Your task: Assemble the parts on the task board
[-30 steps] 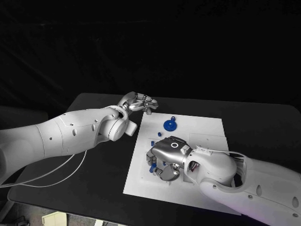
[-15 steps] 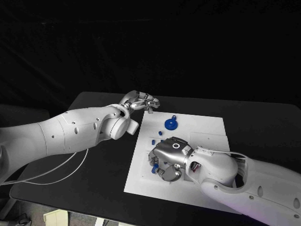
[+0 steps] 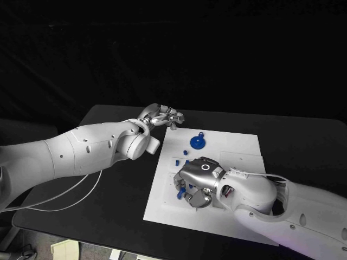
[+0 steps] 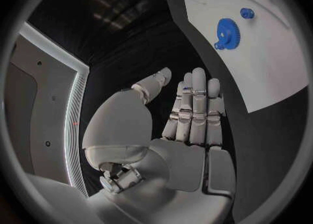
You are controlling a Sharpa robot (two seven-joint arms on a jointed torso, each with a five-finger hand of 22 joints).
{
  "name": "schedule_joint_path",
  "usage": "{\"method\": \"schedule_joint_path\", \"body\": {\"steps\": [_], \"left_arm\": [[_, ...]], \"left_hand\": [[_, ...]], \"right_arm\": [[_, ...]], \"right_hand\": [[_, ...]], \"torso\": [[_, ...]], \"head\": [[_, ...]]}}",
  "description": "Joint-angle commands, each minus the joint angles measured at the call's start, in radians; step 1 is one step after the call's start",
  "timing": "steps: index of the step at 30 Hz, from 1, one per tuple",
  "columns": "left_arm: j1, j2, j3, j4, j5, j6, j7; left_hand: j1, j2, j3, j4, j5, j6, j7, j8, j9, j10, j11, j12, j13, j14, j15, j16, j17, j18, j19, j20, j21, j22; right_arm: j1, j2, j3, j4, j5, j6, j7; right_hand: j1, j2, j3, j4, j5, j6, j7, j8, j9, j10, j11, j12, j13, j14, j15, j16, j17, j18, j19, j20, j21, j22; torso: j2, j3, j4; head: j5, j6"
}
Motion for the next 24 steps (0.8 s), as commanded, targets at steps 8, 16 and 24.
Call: {"method": "schedule_joint_path", "body": {"steps": [8,16,24], "left_arm": [[0.001,0.001,0.001,0.001,0.006,0.012,0.005],[0.001,0.001,0.001,0.000,0.006,0.012,0.005],[0.001,0.002,0.001,0.001,0.006,0.013,0.005]], "left_hand": [[-0.004,0.006,0.000,0.006,0.007,-0.004,-0.001,0.007,-0.001,-0.007,0.001,-0.002,0.001,0.006,-0.001,-0.006,0.002,0.012,0.000,-0.010,-0.005,0.001],[-0.004,0.006,0.000,0.006,0.007,-0.005,-0.001,0.007,-0.002,-0.008,0.001,-0.002,0.001,0.006,-0.001,-0.007,0.003,0.012,0.001,-0.010,-0.005,0.002],[-0.004,0.006,-0.001,0.006,0.007,-0.005,-0.001,0.007,-0.002,-0.008,0.001,-0.002,0.001,0.006,-0.001,-0.007,0.003,0.012,0.001,-0.010,-0.005,0.002]], "right_arm": [[-0.001,-0.001,-0.001,-0.001,-0.017,0.031,0.004],[-0.001,-0.005,-0.001,0.001,-0.016,0.045,0.005],[-0.001,0.004,-0.004,-0.001,-0.041,0.066,-0.009]], "right_hand": [[-0.004,0.010,0.004,-0.003,0.006,0.010,0.000,0.003,-0.001,0.020,0.004,0.004,0.003,0.001,-0.008,0.005,0.001,0.054,0.003,-0.003,0.007,0.018],[-0.004,0.011,0.003,-0.005,0.006,0.010,0.000,0.003,0.000,0.020,0.004,0.004,0.004,0.001,-0.009,0.005,0.002,0.054,0.003,-0.003,0.008,0.018],[-0.005,0.011,0.003,-0.007,0.006,0.010,0.000,0.003,0.000,0.020,0.004,0.004,0.005,0.001,-0.009,0.005,0.002,0.054,0.002,-0.003,0.008,0.018]], "torso": [[0.000,-0.0001,0.0000],[0.000,0.0001,-0.0003],[0.000,0.0001,-0.0005]], "head": [[0.002,-0.001],[0.002,-0.004],[0.002,-0.004]]}}
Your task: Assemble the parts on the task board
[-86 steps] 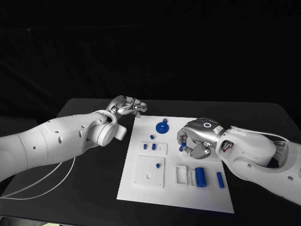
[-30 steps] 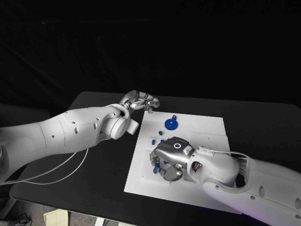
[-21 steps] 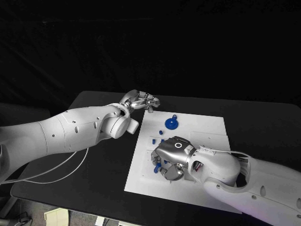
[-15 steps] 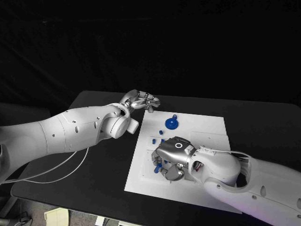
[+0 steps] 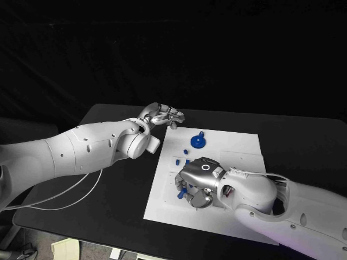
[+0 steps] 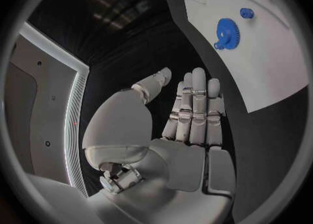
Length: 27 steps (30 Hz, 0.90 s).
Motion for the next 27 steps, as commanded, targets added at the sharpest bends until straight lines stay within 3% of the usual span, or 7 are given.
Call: {"method": "schedule_joint_path", "body": {"steps": [1,8,27], "left_arm": [[0.001,0.002,0.001,0.002,0.005,0.011,0.006],[0.001,0.002,0.001,0.003,0.005,0.011,0.006],[0.001,0.000,0.001,0.002,0.005,0.010,0.004]], "left_hand": [[-0.004,0.006,-0.001,0.006,0.007,-0.005,-0.001,0.004,-0.001,-0.008,0.001,-0.002,0.001,0.006,-0.001,-0.003,0.002,0.012,0.001,-0.010,-0.005,0.001],[-0.004,0.006,-0.001,0.006,0.007,-0.005,-0.001,0.004,-0.001,-0.008,0.001,-0.002,0.001,0.006,-0.001,-0.004,0.002,0.012,0.001,-0.010,-0.006,0.002],[-0.004,0.006,-0.001,0.006,0.007,-0.005,-0.001,0.004,-0.001,-0.008,0.001,-0.002,0.001,0.006,-0.001,-0.005,0.004,0.012,0.001,-0.010,-0.007,0.003]], "right_arm": [[-0.001,0.006,-0.004,-0.002,-0.041,0.045,-0.011],[-0.001,0.022,-0.023,-0.006,-0.081,0.068,-0.029],[-0.001,0.033,-0.032,-0.008,-0.027,0.070,-0.006]], "right_hand": [[0.000,0.007,0.001,-0.002,0.002,0.007,0.002,0.003,0.002,0.020,0.004,0.005,-0.001,0.001,-0.009,0.005,0.001,0.054,0.004,-0.004,0.005,0.019],[-0.001,0.007,0.002,-0.004,0.002,0.007,0.002,0.003,0.002,0.019,0.004,0.005,0.000,0.001,-0.009,0.005,0.001,0.054,0.003,-0.004,0.005,0.019],[-0.007,0.001,0.007,-0.007,0.003,0.002,0.005,-0.001,0.004,0.010,0.007,-0.001,0.001,-0.004,-0.006,0.002,0.000,0.054,-0.005,-0.002,0.003,0.018]], "torso": [[0.000,0.0002,0.0001],[0.000,-0.0006,0.0001],[0.000,-0.0007,0.0003]], "head": [[0.000,-0.001],[-0.002,-0.002],[-0.002,-0.006]]}}
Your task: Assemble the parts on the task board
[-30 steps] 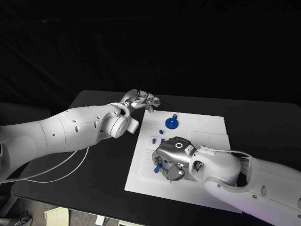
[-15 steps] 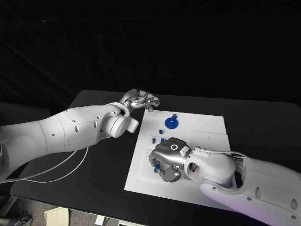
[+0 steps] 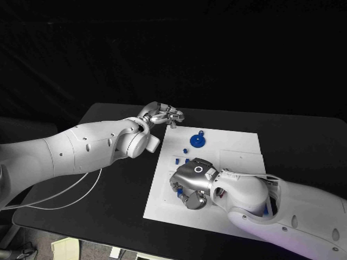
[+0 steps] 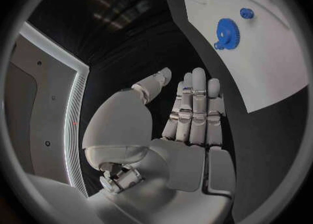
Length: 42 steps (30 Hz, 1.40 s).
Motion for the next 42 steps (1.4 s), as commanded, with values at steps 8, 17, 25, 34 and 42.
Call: {"method": "schedule_joint_path", "body": {"steps": [8,17,25,34,42], "left_arm": [[0.001,0.001,0.001,0.002,0.005,0.011,0.005],[0.001,0.001,0.001,0.001,0.005,0.010,0.004],[0.001,0.000,0.001,0.001,0.005,0.010,0.003],[0.001,-0.001,0.001,0.001,0.005,0.010,0.003],[0.001,-0.002,0.001,0.001,0.005,0.010,0.002]], "left_hand": [[-0.004,0.006,-0.001,0.006,0.007,-0.005,-0.001,0.004,-0.002,-0.008,0.002,-0.002,0.001,0.006,-0.001,-0.005,0.002,0.012,0.001,-0.010,-0.007,0.002],[-0.004,0.005,-0.001,0.006,0.007,-0.006,-0.001,0.004,-0.002,-0.008,0.002,-0.002,0.001,0.006,-0.001,-0.006,0.003,0.012,0.001,-0.010,-0.007,0.002],[-0.004,0.005,-0.001,0.006,0.007,-0.006,-0.001,0.004,-0.002,-0.009,0.002,-0.002,0.001,0.006,-0.001,-0.006,0.004,0.012,0.001,-0.010,-0.008,0.002],[-0.003,0.005,-0.001,0.006,0.007,-0.006,-0.001,0.004,-0.002,-0.009,0.002,-0.002,0.001,0.006,-0.001,-0.007,0.004,0.012,0.001,-0.010,-0.008,0.003],[-0.003,0.005,-0.001,0.006,0.007,-0.007,-0.001,0.004,-0.002,-0.009,0.002,-0.002,0.001,0.006,-0.001,-0.007,0.005,0.012,0.001,-0.010,-0.008,0.003]], "right_arm": [[-0.008,-0.005,-0.009,-0.008,0.046,0.034,0.022],[-0.007,-0.008,-0.009,-0.011,0.057,-0.008,0.017],[-0.007,-0.013,-0.009,-0.013,0.053,-0.045,0.006],[-0.007,-0.035,-0.009,-0.002,0.062,-0.138,0.021],[0.000,-0.077,0.001,0.024,0.181,-0.211,0.072]], "right_hand": [[-0.076,-0.044,-0.086,-0.018,0.063,-0.040,0.020,-0.033,-0.006,-0.037,0.026,-0.030,-0.006,-0.004,0.012,0.002,-0.004,0.054,-0.015,0.006,0.007,0.018],[-0.090,-0.065,-0.158,-0.030,0.055,-0.099,0.047,-0.070,-0.019,-0.103,0.049,-0.068,-0.021,-0.012,0.035,0.002,-0.007,0.054,-0.024,0.003,0.003,0.015],[-0.076,-0.074,-0.155,-0.018,0.039,-0.114,0.054,-0.080,-0.025,-0.120,0.056,-0.076,-0.029,-0.021,0.042,0.001,-0.010,0.054,-0.031,0.004,-0.004,0.013],[-0.070,-0.081,-0.151,-0.014,0.032,-0.122,0.058,-0.085,-0.028,-0.129,0.060,-0.080,-0.034,-0.023,0.045,0.002,-0.011,0.054,-0.033,0.003,-0.006,0.013],[-0.092,-0.085,-0.189,-0.023,0.015,-0.159,0.067,-0.105,-0.042,-0.143,0.065,-0.085,-0.042,-0.028,0.051,0.006,-0.012,0.054,-0.039,0.001,-0.007,0.016]], "torso": [[0.000,0.0013,-0.0005],[0.000,0.0010,-0.0013],[0.000,0.0008,-0.0006],[0.000,0.0002,0.0000],[-0.001,0.0006,-0.0013]], "head": [[0.001,-0.001],[0.000,0.000],[-0.001,0.001],[-0.004,0.002],[-0.011,0.008]]}}
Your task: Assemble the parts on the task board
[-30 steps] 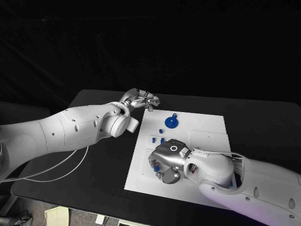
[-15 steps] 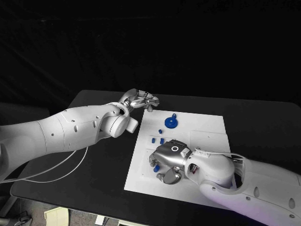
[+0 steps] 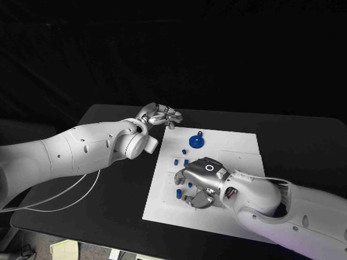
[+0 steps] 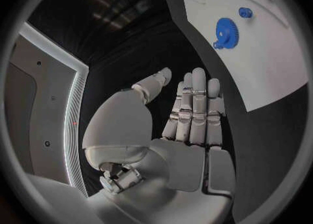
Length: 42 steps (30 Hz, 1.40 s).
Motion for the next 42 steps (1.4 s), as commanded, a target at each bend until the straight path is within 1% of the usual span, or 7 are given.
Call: {"method": "schedule_joint_path", "body": {"steps": [1,10,14,20,25,33,42], "left_arm": [[0.001,0.000,0.001,0.001,0.005,0.010,0.006],[0.001,0.002,0.000,-0.006,0.005,0.012,0.005],[0.001,0.001,0.000,-0.008,0.005,0.011,0.007],[0.000,0.003,0.000,-0.013,0.005,0.012,0.007],[-0.002,0.006,-0.001,-0.015,0.010,0.014,0.008],[-0.008,0.007,-0.002,-0.011,0.021,0.019,0.011],[-0.012,-0.012,-0.005,0.025,0.023,0.025,0.015]], "left_hand": [[-0.003,0.005,-0.001,0.006,0.007,-0.007,-0.001,0.004,-0.001,-0.006,0.000,-0.002,0.001,0.006,-0.001,-0.007,0.001,0.012,0.001,-0.010,-0.004,0.001],[-0.003,0.005,-0.001,0.006,0.007,-0.007,-0.001,0.005,-0.001,-0.006,0.000,-0.002,0.001,0.006,-0.001,-0.007,0.002,0.012,0.001,-0.010,-0.005,0.002],[-0.003,0.005,-0.001,0.007,0.007,-0.007,-0.001,0.005,-0.001,-0.006,0.000,-0.002,0.001,0.006,-0.001,-0.007,0.002,0.012,0.001,-0.010,-0.005,0.002],[-0.006,0.005,-0.002,0.008,0.007,-0.006,0.000,0.005,-0.001,-0.006,0.000,-0.002,0.001,0.006,0.000,-0.008,0.003,0.012,0.002,-0.009,-0.005,0.002],[-0.007,0.005,-0.002,0.009,0.007,-0.006,0.000,0.005,-0.001,-0.006,0.000,-0.002,0.002,0.007,0.000,-0.008,0.004,0.012,0.002,-0.009,-0.005,0.003],[-0.008,0.003,-0.003,0.010,0.006,-0.006,0.000,0.005,-0.002,-0.005,0.000,-0.002,0.002,0.007,0.000,-0.009,0.005,0.012,0.002,-0.009,-0.006,0.003],[-0.012,0.000,-0.006,0.011,0.006,-0.007,0.000,0.006,-0.002,-0.005,-0.001,-0.001,0.002,0.007,0.000,-0.010,0.007,0.012,0.002,-0.009,-0.007,0.004]], "right_arm": [[0.006,-0.014,0.007,0.014,0.097,-0.068,0.051],[0.024,-0.097,0.057,0.048,0.330,-0.058,0.075],[0.048,-0.156,0.076,0.062,0.444,-0.032,0.061],[0.108,-0.241,0.076,0.042,0.603,0.061,0.003],[0.122,-0.287,0.075,0.018,0.693,0.108,-0.051],[0.123,-0.343,0.069,0.011,0.752,0.250,-0.127],[0.123,-0.383,0.022,0.033,0.828,0.393,-0.239]], "right_hand": [[-0.015,-0.001,-0.020,-0.001,-0.002,-0.012,-0.003,-0.008,-0.004,-0.007,-0.002,-0.006,-0.003,-0.004,0.007,0.006,-0.001,0.059,-0.007,-0.003,-0.006,0.017],[-0.056,0.002,-0.081,0.004,0.029,-0.017,-0.003,-0.007,-0.009,0.004,-0.005,0.003,-0.005,-0.009,0.004,0.011,-0.003,0.059,-0.010,-0.004,-0.006,0.017],[-0.050,0.014,-0.088,0.017,0.051,-0.004,0.004,0.002,-0.008,0.077,-0.029,0.048,0.019,-0.004,-0.018,0.017,-0.003,0.059,-0.003,-0.007,-0.002,0.017],[-0.039,0.031,-0.096,0.043,0.028,0.021,-0.031,0.018,0.000,0.217,-0.076,0.197,0.132,0.011,-0.064,0.025,-0.002,0.059,0.015,-0.011,0.008,0.017],[-0.062,0.045,-0.115,0.099,0.039,0.040,-0.051,0.026,0.022,0.100,-0.103,0.618,0.524,0.040,-0.099,0.081,0.027,0.059,0.051,-0.027,0.052,0.025],[-0.090,0.081,-0.054,0.167,0.025,0.063,-0.067,0.038,0.057,0.046,-0.117,0.941,0.823,0.047,-0.103,0.198,0.113,0.059,0.086,-0.056,0.160,0.025],[-0.169,0.122,-0.074,0.200,0.032,0.060,-0.068,0.039,0.092,0.018,-0.118,1.004,0.902,0.033,-0.104,0.243,0.153,0.059,0.067,-0.068,0.218,0.023]], "torso": [[0.000,0.0003,-0.0012],[-0.001,0.0014,-0.0021],[-0.003,0.0010,-0.0039],[-0.007,0.0011,-0.0065],[-0.013,0.0016,-0.0125],[-0.023,0.0034,-0.0195],[-0.041,0.0051,-0.0288]], "head": [[-0.004,0.004],[-0.018,0.018],[-0.029,0.027],[-0.061,0.041],[-0.090,0.046],[-0.127,0.042],[-0.147,0.025]]}}
